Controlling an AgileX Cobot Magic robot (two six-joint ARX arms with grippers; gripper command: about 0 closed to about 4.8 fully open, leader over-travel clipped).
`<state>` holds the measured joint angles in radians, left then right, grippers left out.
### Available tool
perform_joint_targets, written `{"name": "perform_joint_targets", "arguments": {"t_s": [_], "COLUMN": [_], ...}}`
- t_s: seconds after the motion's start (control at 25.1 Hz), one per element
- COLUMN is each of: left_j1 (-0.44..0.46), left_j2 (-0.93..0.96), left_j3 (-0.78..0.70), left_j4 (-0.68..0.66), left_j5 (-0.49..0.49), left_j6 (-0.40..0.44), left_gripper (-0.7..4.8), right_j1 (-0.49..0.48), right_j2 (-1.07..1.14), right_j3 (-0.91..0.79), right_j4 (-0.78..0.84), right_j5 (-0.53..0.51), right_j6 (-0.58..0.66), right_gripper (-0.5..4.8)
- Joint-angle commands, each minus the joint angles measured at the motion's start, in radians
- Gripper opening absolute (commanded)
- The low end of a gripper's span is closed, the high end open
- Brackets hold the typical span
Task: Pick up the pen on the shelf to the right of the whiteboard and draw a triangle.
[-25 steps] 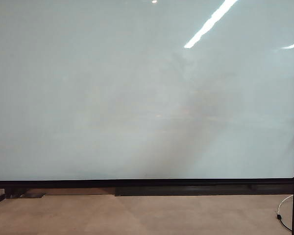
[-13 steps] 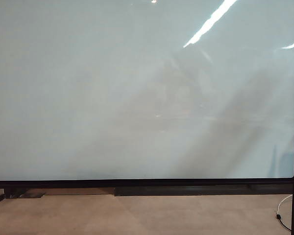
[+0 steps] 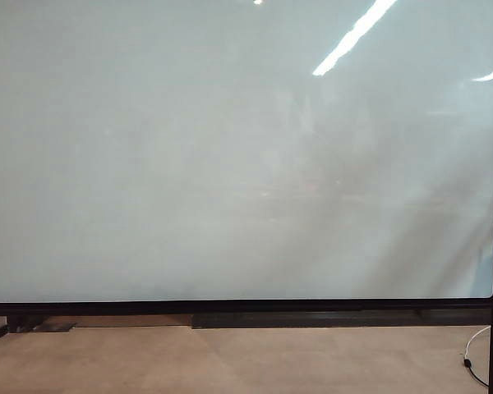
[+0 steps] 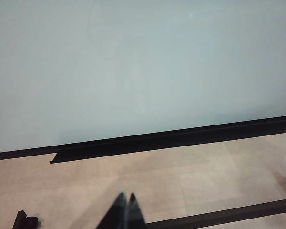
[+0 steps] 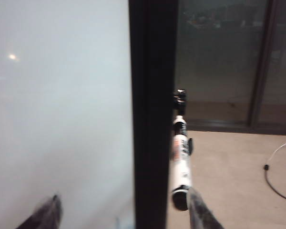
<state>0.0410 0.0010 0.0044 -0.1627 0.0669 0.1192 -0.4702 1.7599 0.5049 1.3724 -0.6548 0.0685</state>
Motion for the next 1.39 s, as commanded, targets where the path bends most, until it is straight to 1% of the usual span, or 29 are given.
{"name": "perform_joint_targets", "arguments": {"t_s": [0.04, 0.2, 0.4, 0.64, 0.91, 1.03, 1.23, 1.39], "left_j1": [0.000, 0.000, 0.000, 0.000, 0.000, 0.000, 0.000, 0.000], "left_j2": [-0.001, -0.001, -0.001, -0.001, -0.001, -0.001, -0.001, -0.001], "left_j3": [0.003, 0.003, 0.003, 0.003, 0.003, 0.003, 0.003, 0.003], "left_j4": [-0.008, -0.008, -0.008, -0.008, -0.008, -0.008, -0.008, -0.008], "left_j5": [0.004, 0.004, 0.004, 0.004, 0.004, 0.004, 0.004, 0.004], "left_j6": [0.001, 0.001, 0.001, 0.001, 0.001, 0.001, 0.001, 0.001], "left_gripper": [-0.05, -0.05, -0.05, -0.05, -0.05, -0.05, -0.05, -0.05], "right_j1": [0.000, 0.000, 0.006, 0.019, 0.038, 0.044, 0.045, 0.045], "right_j2": [0.078, 0.168, 0.278, 0.347, 0.372, 0.380, 0.381, 0.381], "right_j3": [0.076, 0.172, 0.292, 0.352, 0.391, 0.398, 0.398, 0.399], "right_j4": [0.030, 0.029, 0.027, 0.025, 0.021, 0.027, 0.024, 0.024], "right_j5": [0.005, 0.006, 0.006, 0.010, 0.010, 0.040, 0.050, 0.050], "right_j6": [-0.040, -0.071, -0.069, -0.061, -0.045, -0.042, -0.035, -0.035], "right_gripper": [3.38, 3.38, 3.37, 3.37, 3.32, 3.32, 2.67, 2.60]}}
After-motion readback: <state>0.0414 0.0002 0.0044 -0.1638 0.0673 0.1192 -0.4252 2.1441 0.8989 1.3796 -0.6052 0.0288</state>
